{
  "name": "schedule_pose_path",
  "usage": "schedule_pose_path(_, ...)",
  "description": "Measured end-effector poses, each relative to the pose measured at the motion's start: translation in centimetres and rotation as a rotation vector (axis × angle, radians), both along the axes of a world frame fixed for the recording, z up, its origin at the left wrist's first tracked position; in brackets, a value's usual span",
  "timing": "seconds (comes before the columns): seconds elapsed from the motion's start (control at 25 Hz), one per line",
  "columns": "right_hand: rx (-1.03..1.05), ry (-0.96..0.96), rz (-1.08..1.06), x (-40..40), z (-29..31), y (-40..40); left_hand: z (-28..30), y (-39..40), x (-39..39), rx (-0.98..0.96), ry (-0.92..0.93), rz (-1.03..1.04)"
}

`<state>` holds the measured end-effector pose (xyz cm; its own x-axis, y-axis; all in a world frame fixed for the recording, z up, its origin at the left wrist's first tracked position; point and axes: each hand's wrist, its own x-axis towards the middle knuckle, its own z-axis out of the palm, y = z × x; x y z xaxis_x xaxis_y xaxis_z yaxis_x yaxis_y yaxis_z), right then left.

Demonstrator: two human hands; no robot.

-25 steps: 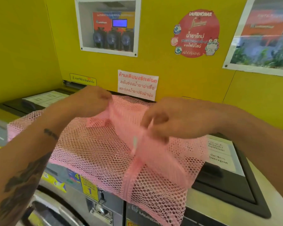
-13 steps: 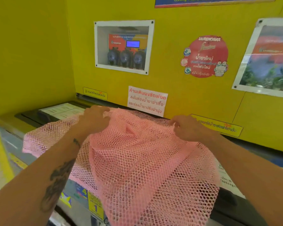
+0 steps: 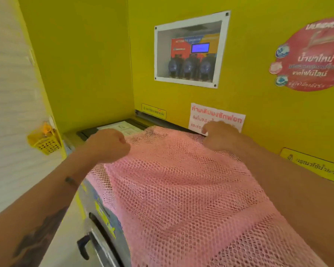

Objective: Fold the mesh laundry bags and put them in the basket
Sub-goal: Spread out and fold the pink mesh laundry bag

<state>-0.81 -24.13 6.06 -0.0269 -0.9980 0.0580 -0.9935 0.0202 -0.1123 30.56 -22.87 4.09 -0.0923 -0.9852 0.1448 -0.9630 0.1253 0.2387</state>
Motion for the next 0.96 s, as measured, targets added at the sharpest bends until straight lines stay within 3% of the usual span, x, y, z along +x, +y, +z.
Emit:
schedule_pose_path(0.2, 0.001, -0.084, -0.021, 4.9, -3.1, -6.4, -0.9, -1.2, 2.8, -0.056, -0.170, 0.117)
schedule_pose_path(0.36, 0.109, -0.080, -0.037, 6.1, -5.0, -8.5, -2.5, -4.3, 1.5, 0.031, 0.035, -0.089)
schedule_pose_path(0.44, 0.101, -0.210, 0.050, 7.0, -4.2, -8.6, -3.2, -6.0, 0.0, 0.042, 0.049, -0.183)
schedule_pose_path(0.52, 0.217, -0.473, 0.154, 7.6, -2.9, -8.0, -3.7, -7.8, -1.5, 0.074, 0.106, -0.257)
schedule_pose_path(0.6, 0.306, -0.669, 0.129, 8.2, -2.1, -7.5, -4.2, -9.3, -2.6, 0.165, 0.100, -0.305)
schedule_pose_path(0.72, 0.241, -0.522, 0.018, 8.6, -2.6, -7.6, -5.7, -10.3, -3.6, 0.216, 0.041, -0.312)
schedule_pose_path(0.84, 0.290, -0.255, 0.137, 10.3, -3.3, -7.5, -5.5, -10.4, -3.4, 0.132, 0.125, -0.314)
schedule_pose_path(0.96, 0.293, -0.292, 0.201, 11.6, -3.6, -7.2, -4.4, -9.4, -1.3, 0.143, 0.141, -0.327)
